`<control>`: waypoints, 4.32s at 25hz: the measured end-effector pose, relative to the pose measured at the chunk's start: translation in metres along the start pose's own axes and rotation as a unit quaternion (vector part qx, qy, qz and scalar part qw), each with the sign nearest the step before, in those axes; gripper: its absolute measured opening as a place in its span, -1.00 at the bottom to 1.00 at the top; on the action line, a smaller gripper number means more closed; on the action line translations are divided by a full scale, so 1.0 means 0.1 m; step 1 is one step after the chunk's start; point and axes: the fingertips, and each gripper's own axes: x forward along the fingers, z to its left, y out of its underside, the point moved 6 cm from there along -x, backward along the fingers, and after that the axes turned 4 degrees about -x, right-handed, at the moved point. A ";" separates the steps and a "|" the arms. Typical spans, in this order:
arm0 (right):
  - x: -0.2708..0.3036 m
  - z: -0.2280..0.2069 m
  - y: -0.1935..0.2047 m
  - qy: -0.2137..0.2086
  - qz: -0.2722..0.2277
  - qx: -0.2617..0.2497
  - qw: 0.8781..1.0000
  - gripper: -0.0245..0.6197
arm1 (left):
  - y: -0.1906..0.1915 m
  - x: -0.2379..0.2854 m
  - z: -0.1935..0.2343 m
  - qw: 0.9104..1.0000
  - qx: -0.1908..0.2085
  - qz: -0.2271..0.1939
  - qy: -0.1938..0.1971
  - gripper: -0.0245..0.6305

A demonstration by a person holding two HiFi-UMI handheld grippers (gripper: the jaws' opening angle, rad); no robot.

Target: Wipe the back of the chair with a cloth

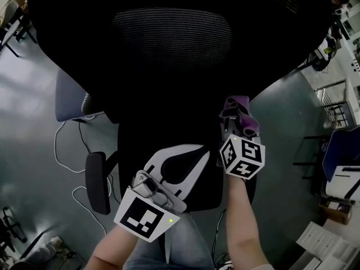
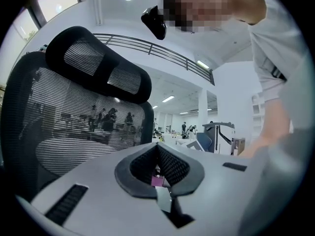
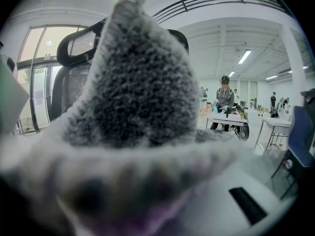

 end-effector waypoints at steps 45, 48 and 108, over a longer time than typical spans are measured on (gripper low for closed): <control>0.22 2.98 -0.15 -0.224 0.010 -0.079 0.971 -0.69 | -0.03 -1.67 0.83 0.988 -0.017 -0.038 -0.150 -0.89; 0.22 3.07 -0.14 -0.234 0.011 -0.082 0.969 -0.68 | -0.04 -1.73 0.87 0.986 -0.017 -0.040 -0.160 -0.89; 0.22 0.58 0.47 -0.080 0.017 -0.049 0.995 -0.68 | 0.54 -0.82 0.34 0.989 -0.016 0.003 -0.150 -0.89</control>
